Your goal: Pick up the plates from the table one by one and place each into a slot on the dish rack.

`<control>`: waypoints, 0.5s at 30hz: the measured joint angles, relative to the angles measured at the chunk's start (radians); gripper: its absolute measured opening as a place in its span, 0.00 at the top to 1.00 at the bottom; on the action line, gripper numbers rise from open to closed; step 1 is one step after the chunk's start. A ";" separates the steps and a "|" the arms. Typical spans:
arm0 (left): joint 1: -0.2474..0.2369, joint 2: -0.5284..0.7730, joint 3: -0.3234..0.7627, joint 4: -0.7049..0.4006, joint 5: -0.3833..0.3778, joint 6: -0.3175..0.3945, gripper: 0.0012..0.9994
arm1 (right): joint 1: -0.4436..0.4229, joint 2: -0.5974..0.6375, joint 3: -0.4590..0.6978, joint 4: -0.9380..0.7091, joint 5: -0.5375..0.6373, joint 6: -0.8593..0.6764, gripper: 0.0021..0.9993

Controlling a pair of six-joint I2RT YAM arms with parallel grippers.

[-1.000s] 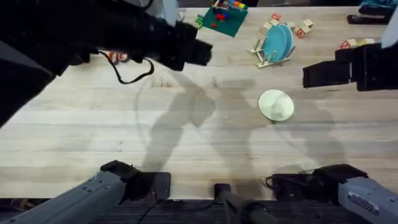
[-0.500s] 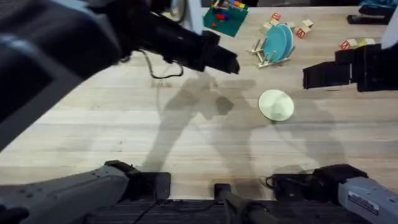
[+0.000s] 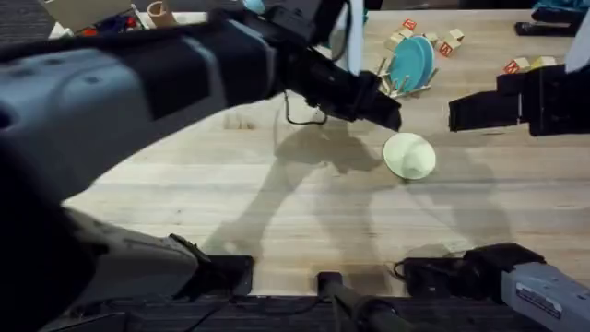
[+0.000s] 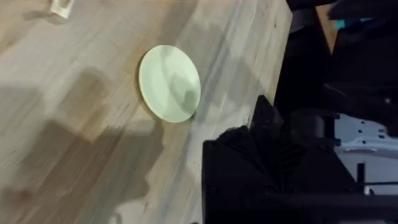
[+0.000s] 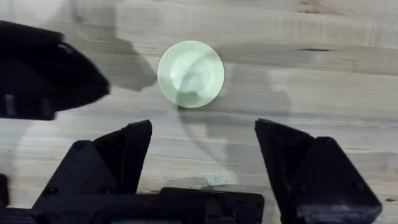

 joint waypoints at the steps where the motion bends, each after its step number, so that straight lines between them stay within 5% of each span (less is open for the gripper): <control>1: -0.011 0.017 0.000 0.019 0.001 -0.014 0.96 | 0.000 0.000 0.000 0.000 0.000 0.000 0.00; 15: -0.070 0.211 0.000 0.263 0.006 -0.205 0.96 | 0.000 0.000 0.000 0.001 0.000 -0.004 0.00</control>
